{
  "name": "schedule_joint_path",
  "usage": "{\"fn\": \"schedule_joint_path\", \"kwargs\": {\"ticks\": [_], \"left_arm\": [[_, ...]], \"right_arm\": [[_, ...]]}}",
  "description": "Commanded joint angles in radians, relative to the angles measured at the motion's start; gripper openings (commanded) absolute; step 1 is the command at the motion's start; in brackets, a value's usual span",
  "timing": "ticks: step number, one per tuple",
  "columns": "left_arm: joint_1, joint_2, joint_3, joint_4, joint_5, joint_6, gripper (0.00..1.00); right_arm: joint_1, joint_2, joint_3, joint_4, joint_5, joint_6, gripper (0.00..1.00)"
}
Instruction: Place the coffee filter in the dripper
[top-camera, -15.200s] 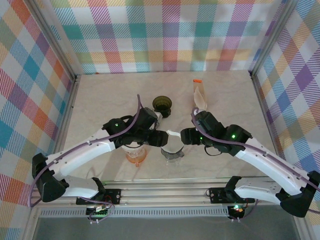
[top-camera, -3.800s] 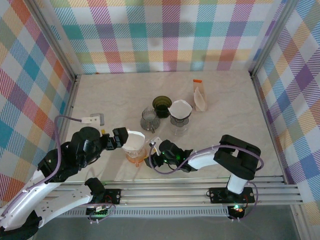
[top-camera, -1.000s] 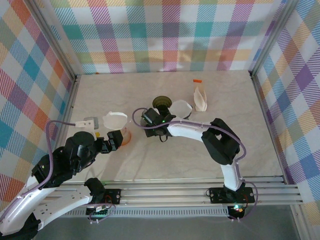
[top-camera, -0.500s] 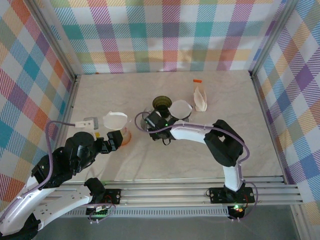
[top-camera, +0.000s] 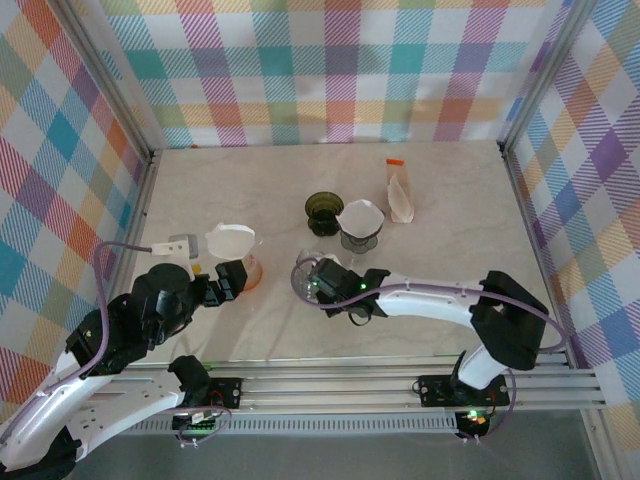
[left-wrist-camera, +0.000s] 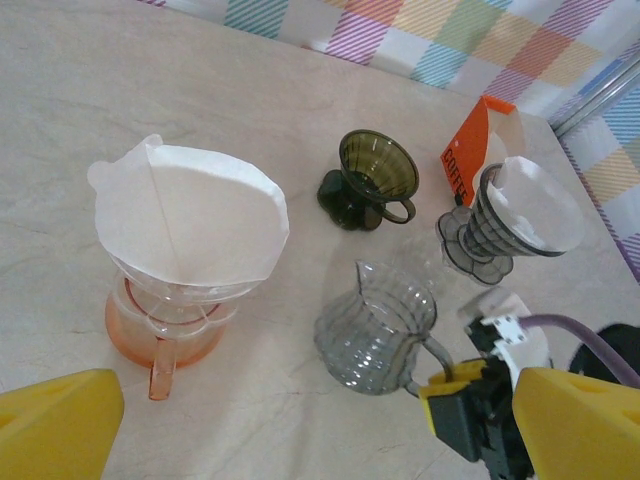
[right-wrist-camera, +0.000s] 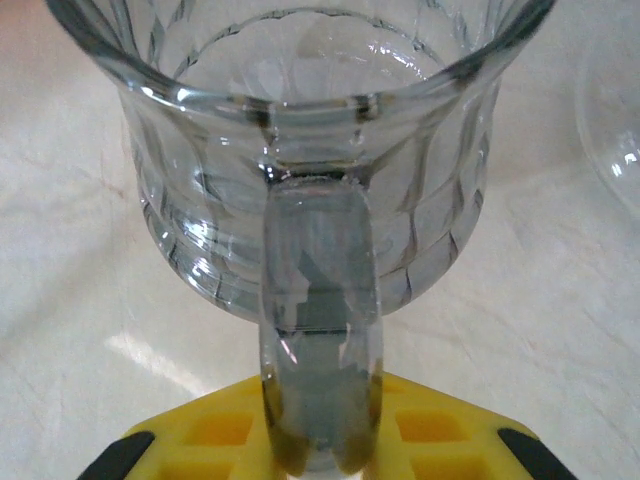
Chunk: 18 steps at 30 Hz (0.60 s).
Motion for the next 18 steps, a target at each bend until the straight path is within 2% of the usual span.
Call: {"fn": "schedule_joint_path", "kwargs": {"ticks": [1,9,14,18], "left_arm": [[0.01,-0.011,-0.021,0.02,0.014,-0.008,1.0],[0.011,0.0,-0.025,0.036,0.019,-0.005,1.0],[0.01,0.044,-0.022,0.054,0.049,-0.001,1.0],[0.01,0.106,0.009,0.068,0.099,0.021,1.0]], "right_arm": [[0.026,-0.093,-0.068,-0.045,0.053,0.074,0.21],[0.103,-0.269,-0.219,-0.132,0.107,0.201,0.22],[0.117,-0.288,-0.259,-0.133,0.12,0.257,0.24],[0.121,-0.285,-0.261,-0.119,0.126,0.259,0.29]]}}
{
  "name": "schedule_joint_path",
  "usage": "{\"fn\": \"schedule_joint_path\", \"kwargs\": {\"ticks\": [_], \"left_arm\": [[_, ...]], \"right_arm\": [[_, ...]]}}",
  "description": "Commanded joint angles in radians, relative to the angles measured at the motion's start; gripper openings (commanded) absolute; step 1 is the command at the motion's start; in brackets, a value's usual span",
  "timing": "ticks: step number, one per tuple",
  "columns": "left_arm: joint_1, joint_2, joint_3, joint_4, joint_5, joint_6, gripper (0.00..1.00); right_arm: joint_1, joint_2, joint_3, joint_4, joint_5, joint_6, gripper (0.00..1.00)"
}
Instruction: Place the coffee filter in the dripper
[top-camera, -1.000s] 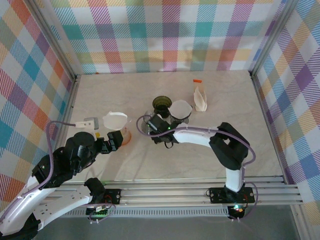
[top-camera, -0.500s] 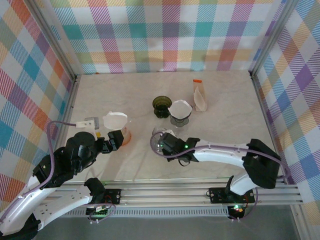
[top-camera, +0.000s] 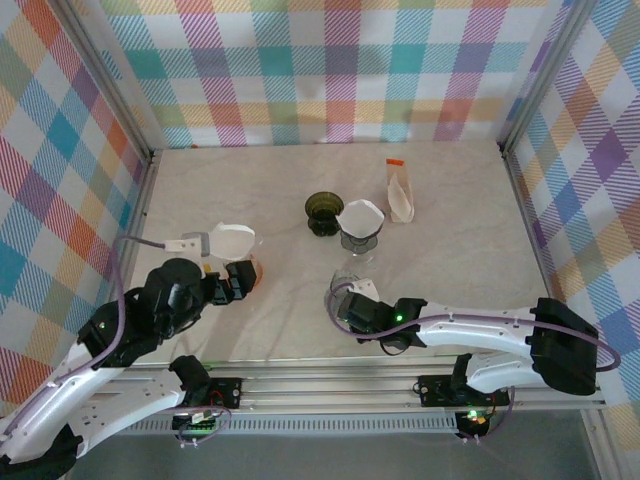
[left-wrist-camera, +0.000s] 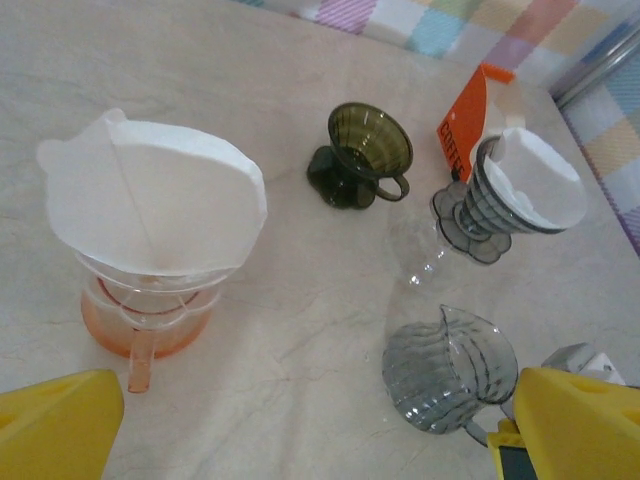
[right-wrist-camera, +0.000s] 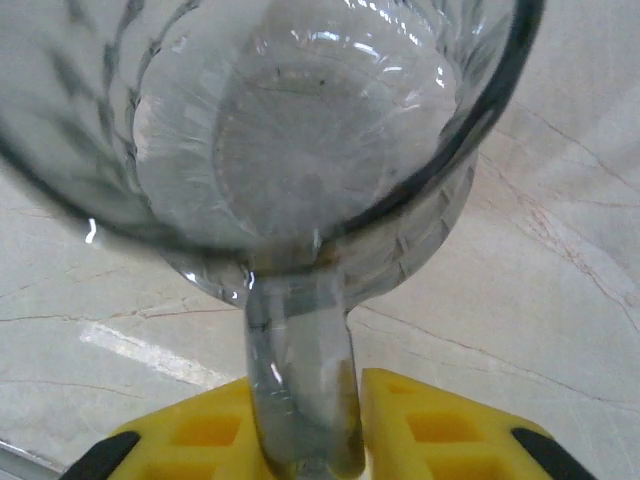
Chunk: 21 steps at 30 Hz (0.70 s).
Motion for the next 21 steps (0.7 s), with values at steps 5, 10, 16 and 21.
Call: {"fn": "schedule_joint_path", "kwargs": {"ticks": [5,10,16,21], "left_arm": [[0.012,0.129,0.088,0.034,0.073,0.06,1.0],[0.078,0.274,0.203,0.039,0.174,0.11,0.95],[0.235,0.567,0.415,0.017,0.345,0.183,0.84],[0.308,0.858,0.59,0.007,0.422,0.227,0.71]], "right_arm": [[0.014,-0.035,-0.012,-0.009,0.044,0.043,0.41],[0.024,-0.143,-0.024,-0.031,0.095,0.048,0.56],[0.025,-0.271,-0.023,-0.073,0.145,0.039,0.59],[0.025,-0.338,-0.044,-0.101,0.173,0.035,0.61]]}}
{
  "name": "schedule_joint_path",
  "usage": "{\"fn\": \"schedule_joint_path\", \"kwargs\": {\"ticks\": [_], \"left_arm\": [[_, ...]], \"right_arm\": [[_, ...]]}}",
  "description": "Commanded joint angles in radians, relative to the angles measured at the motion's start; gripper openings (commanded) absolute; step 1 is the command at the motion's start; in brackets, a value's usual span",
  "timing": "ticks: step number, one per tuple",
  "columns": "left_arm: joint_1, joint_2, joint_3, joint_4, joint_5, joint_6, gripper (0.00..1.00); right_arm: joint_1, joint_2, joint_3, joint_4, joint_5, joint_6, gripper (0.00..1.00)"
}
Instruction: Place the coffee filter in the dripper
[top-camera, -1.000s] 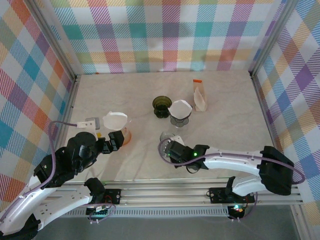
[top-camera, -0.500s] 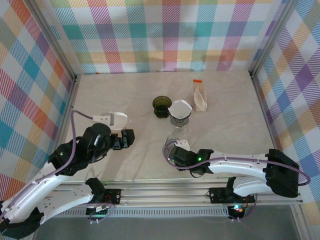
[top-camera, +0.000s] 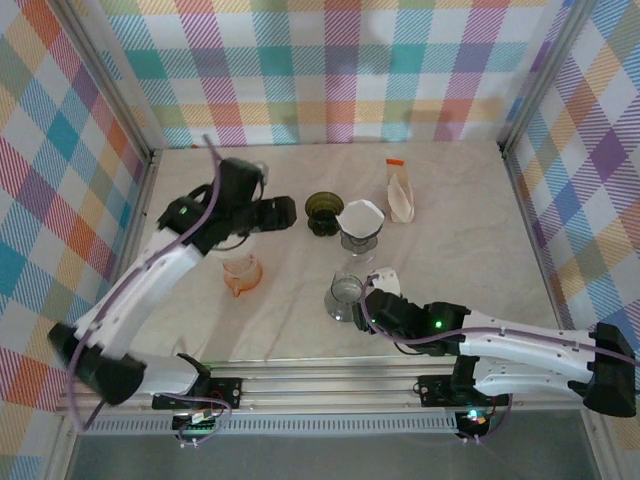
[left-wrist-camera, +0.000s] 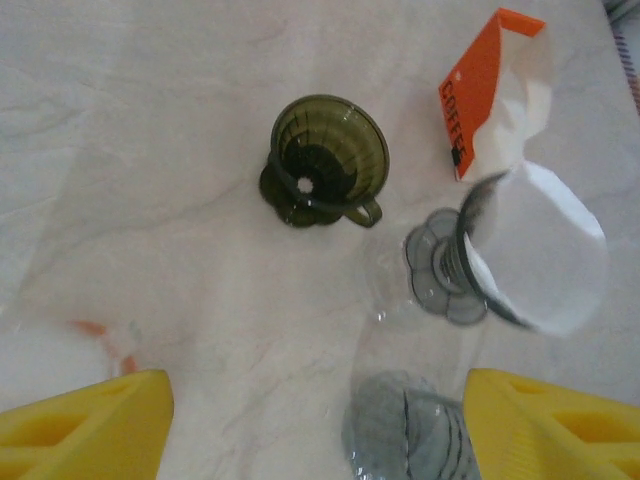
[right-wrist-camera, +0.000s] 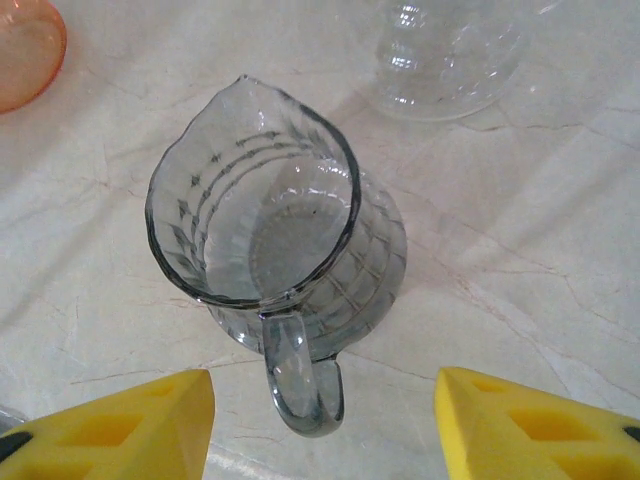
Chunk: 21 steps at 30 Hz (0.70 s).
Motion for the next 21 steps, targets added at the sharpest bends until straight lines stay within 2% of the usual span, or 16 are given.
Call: {"fn": "schedule_joint_path", "kwargs": {"ticks": [1,4,8,10,21], "left_arm": [[0.039,0.175,0.111,-0.023,0.093,0.057,0.66],[0.054,0.34,0.229,-0.054,0.096,0.075,0.56],[0.067,0.495,0.34,-0.063,0.092,0.085,0.54],[0.074,0.574,0.411,-0.093,0.076,0.094,0.5],[0.078,0.817,0.613,-0.175,0.032,0.109,0.44]], "right_arm": [[0.005,-0.04,-0.025,-0.054,0.049,-0.002,0.61],[0.005,-0.083,-0.035,-0.07,0.056,0.004,0.61],[0.005,-0.132,-0.045,-0.093,0.064,0.016,0.61],[0.005,-0.153,-0.05,-0.105,0.065,0.019,0.61],[0.005,-0.208,-0.071,-0.136,0.079,0.034,0.61]]}}
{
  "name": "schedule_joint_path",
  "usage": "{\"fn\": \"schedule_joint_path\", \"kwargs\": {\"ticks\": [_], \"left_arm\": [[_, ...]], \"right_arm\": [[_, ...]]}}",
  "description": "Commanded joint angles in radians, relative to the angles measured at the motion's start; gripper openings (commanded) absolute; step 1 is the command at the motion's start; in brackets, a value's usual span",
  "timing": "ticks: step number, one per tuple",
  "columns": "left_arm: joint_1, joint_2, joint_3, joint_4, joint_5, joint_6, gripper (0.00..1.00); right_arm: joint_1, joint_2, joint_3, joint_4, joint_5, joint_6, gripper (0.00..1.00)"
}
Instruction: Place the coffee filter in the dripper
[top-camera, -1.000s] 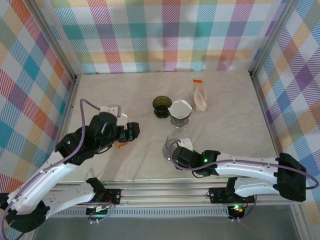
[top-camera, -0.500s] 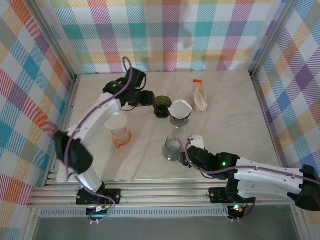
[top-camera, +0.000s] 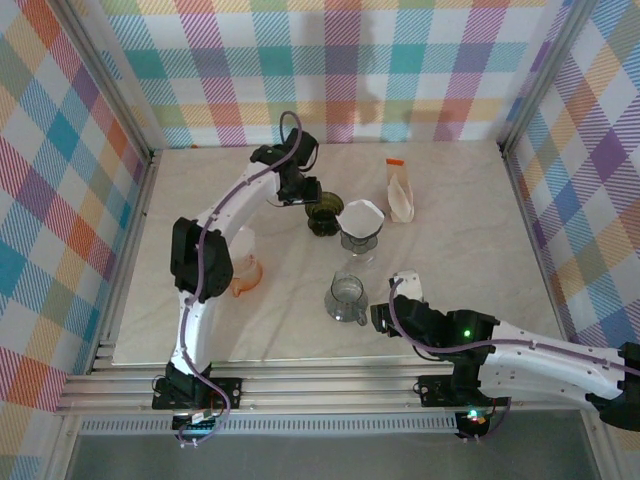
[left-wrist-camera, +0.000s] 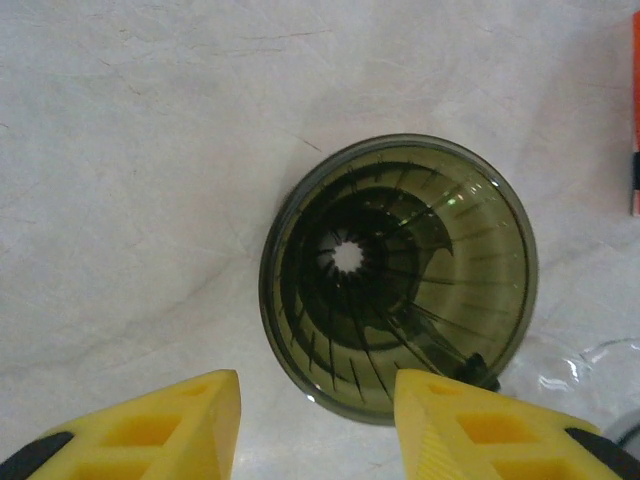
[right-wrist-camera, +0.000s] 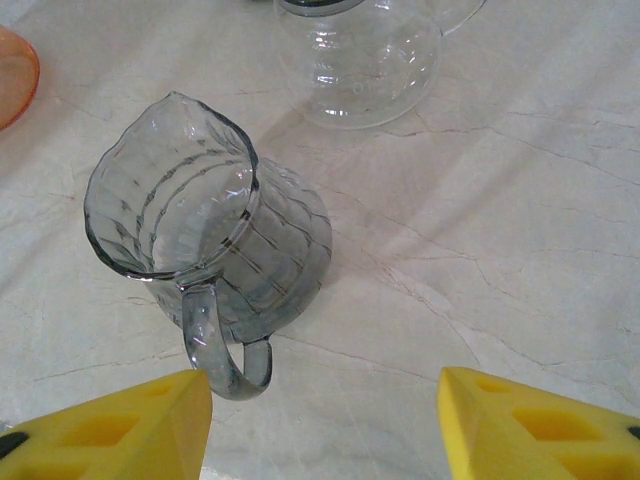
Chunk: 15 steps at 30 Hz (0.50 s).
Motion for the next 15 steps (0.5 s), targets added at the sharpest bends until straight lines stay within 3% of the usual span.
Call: {"fn": "schedule_joint_path", "kwargs": {"ticks": [1,15], "left_arm": [[0.008,0.051,0.055,-0.072,-0.035,0.023,0.43],[0.007,0.142,0.094,-0.078,-0.086,0.008,0.37]], "right_arm": [[0.004,-0.015,-0.016,-0.025,0.028,0.018,0.62],[0.005,-0.041,-0.019,-0.049,0.047,0.023,0.62]]}}
